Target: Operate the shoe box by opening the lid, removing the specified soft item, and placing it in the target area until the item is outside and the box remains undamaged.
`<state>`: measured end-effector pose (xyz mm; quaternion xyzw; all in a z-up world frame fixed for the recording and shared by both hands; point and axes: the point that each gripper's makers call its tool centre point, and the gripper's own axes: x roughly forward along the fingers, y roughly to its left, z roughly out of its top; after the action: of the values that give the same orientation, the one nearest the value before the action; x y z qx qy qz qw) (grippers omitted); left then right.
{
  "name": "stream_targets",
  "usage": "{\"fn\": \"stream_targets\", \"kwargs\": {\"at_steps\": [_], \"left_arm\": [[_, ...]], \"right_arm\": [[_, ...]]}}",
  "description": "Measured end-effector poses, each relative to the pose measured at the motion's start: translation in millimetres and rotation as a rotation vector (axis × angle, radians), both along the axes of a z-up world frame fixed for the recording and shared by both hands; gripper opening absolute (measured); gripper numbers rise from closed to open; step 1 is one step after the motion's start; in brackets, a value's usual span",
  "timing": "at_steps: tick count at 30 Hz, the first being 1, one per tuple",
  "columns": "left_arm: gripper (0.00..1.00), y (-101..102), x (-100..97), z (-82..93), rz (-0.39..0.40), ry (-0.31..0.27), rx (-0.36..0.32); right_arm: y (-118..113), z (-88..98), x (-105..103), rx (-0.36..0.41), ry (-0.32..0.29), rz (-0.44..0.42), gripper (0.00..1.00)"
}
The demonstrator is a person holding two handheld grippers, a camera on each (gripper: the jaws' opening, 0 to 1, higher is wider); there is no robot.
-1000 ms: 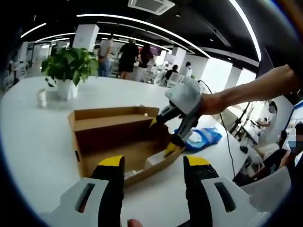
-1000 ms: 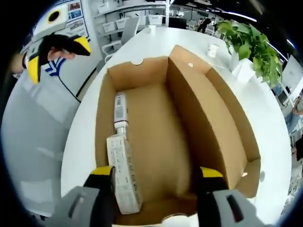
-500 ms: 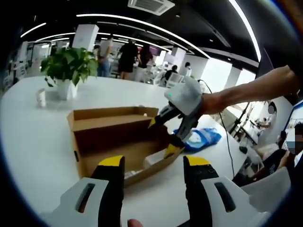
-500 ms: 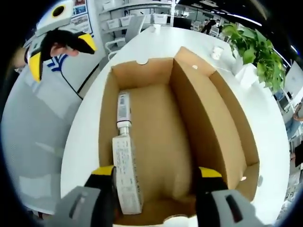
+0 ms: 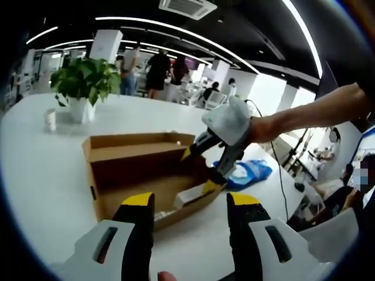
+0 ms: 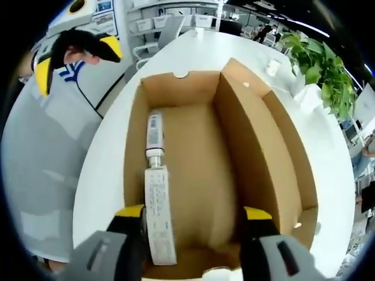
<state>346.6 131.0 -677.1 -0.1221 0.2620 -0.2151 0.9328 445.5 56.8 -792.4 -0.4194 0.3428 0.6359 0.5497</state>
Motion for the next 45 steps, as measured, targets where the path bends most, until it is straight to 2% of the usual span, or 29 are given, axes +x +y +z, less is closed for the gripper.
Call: {"fn": "stream_targets", "kwargs": {"at_steps": [9,15,17,23,26,31,38,45], "left_arm": [[0.5,-0.6,-0.8,1.0,0.001,-0.001,0.002],[0.5,1.1,1.6,2.6,0.011,-0.006,-0.027],[0.5,1.1,2.0,2.2,0.01,-0.006,-0.026],[0.5,3.2,2.5,-1.2,0.008,-0.002,-0.02],[0.5,3.6,2.2,-0.7,0.012,-0.002,-0.02],[0.5,3.0,1.1,0.2,0.014,0.001,-0.019],[0.5,0.9,2.1,1.2,0.008,-0.001,-0.02],[0.49,-0.4,1.6,-1.6,-0.001,0.004,-0.011]], "right_arm": [[4.3,-7.9,-0.3,-0.034,-0.034,0.031,0.59],[5.5,-12.5,-3.7,-0.053,-0.023,0.031,0.54],[4.2,-17.6,-4.4,-0.069,-0.009,-0.003,0.51],[-0.2,-28.7,-9.7,-0.125,0.005,-0.018,0.4],[-7.7,-36.6,-14.5,-0.183,-0.008,0.007,0.34],[-12.3,-40.1,-23.2,-0.215,0.015,0.014,0.19],[-9.4,-35.2,-26.8,-0.165,0.014,-0.012,0.17],[-5.4,-29.9,-17.4,-0.12,0.029,-0.059,0.17]]}}
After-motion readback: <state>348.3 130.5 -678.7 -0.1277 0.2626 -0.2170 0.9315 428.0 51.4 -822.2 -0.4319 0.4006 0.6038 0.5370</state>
